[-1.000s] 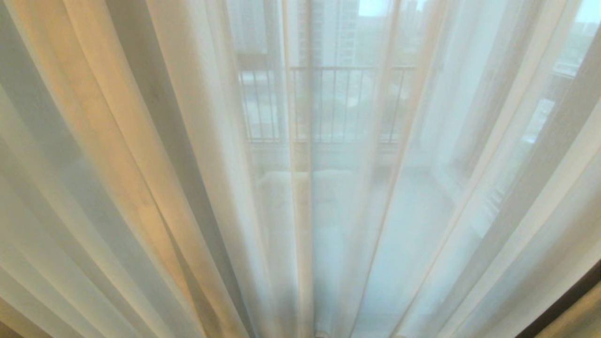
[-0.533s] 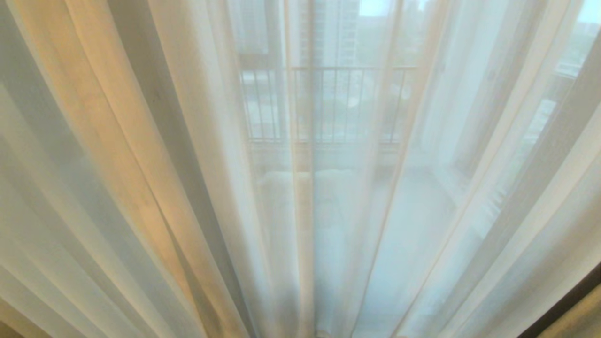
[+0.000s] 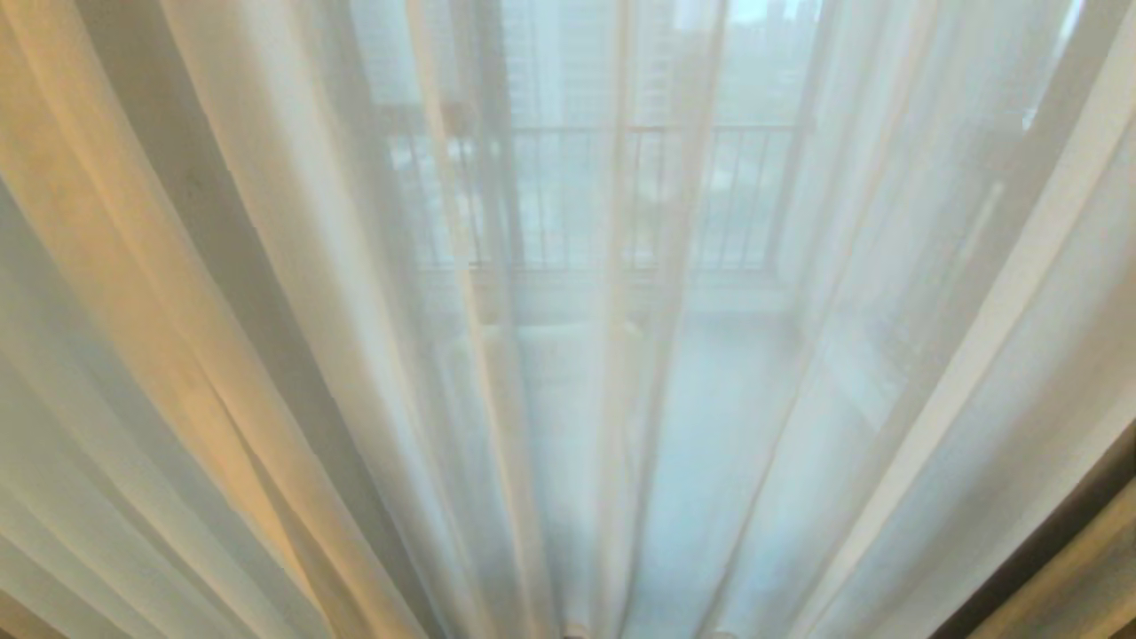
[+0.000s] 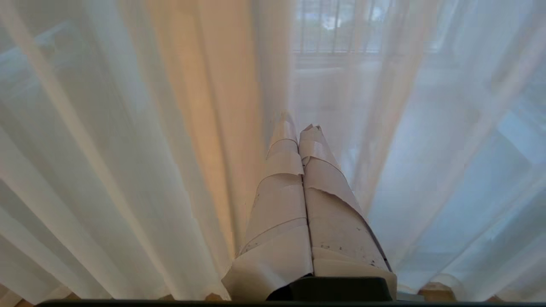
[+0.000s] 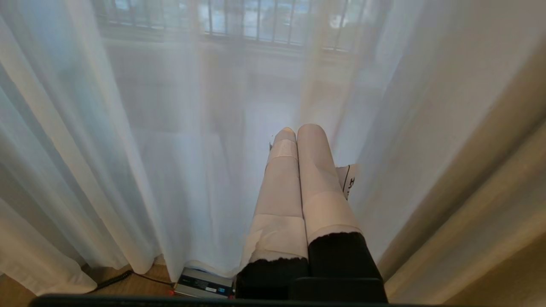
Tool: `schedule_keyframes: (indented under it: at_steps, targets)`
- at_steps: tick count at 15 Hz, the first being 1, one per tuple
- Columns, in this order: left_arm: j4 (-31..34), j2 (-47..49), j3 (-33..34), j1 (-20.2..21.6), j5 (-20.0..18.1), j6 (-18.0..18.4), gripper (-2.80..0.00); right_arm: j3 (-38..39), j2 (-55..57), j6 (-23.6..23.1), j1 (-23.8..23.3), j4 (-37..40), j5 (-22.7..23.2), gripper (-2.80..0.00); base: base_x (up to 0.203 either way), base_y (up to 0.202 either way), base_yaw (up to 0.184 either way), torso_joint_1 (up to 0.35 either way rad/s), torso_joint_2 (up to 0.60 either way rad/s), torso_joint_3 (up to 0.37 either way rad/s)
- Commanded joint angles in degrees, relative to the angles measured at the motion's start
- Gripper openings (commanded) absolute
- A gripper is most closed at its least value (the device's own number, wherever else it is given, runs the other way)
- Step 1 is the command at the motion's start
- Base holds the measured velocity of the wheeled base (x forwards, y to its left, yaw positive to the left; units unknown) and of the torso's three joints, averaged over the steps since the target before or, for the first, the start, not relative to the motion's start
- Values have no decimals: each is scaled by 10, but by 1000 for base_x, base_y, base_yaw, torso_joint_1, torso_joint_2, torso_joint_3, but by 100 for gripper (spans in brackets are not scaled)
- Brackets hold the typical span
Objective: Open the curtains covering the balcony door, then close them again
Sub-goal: Close the outer curtains on both sides
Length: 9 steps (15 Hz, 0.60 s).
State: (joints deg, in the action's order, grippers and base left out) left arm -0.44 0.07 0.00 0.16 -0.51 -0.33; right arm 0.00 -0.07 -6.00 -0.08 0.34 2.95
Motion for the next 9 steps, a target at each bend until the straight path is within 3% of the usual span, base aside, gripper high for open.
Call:
schedule_keyframes:
  at_steps: [1, 9]
  targets:
    - [-1, -1, 0, 0, 0, 0, -280, 0, 1, -1, 0, -2, 0, -280, 0, -200, -2, -12, 1, 7]
    - [-1, -1, 0, 0, 0, 0, -280, 0, 1, -1, 0, -1, 0, -280, 0, -193, 0, 4, 3, 4]
